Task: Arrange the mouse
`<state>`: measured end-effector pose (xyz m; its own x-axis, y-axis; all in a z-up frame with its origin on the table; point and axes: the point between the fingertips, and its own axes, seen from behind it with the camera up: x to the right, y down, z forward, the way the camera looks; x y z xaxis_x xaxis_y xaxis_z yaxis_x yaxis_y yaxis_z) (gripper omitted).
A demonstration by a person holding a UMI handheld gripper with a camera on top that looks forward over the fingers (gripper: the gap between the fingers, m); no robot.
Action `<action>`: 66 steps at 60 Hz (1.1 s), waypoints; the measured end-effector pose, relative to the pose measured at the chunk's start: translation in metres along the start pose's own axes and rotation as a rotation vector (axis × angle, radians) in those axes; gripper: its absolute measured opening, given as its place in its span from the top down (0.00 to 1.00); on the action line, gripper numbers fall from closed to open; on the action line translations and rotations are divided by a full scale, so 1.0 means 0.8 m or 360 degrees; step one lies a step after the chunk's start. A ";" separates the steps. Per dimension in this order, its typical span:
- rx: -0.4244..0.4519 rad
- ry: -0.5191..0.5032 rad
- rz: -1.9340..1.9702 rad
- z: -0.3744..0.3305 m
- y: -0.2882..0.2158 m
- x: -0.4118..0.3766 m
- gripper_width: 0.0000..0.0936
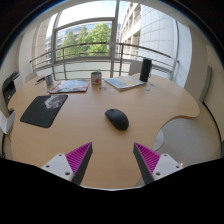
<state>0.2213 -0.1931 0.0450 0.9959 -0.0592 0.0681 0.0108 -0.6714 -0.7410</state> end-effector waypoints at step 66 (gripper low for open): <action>0.0140 0.0188 0.0208 0.185 -0.132 0.060 0.58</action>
<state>0.2813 -0.0158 0.0274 0.9720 -0.2314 0.0414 -0.1050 -0.5853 -0.8040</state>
